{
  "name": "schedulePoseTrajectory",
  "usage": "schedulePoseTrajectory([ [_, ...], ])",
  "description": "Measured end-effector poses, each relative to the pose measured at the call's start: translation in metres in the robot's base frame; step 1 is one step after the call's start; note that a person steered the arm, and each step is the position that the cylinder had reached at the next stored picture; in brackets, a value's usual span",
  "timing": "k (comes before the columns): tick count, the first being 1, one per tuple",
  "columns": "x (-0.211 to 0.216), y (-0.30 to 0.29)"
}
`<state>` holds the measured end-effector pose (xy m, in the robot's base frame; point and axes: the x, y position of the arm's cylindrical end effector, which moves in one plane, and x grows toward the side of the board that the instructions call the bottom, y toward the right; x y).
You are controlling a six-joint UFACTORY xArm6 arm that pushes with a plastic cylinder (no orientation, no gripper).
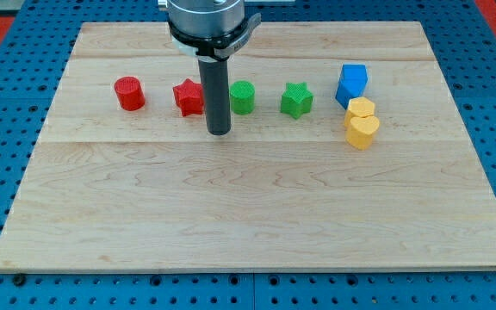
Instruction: Move the yellow heart right to the yellow hexagon
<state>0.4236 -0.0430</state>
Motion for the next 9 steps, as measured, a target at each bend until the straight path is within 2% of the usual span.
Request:
schedulePoseTrajectory([
  [5,0.011,-0.012],
  [6,0.021,-0.029],
  [7,0.014,-0.041],
  [8,0.005,0.016],
  [9,0.024,0.082],
])
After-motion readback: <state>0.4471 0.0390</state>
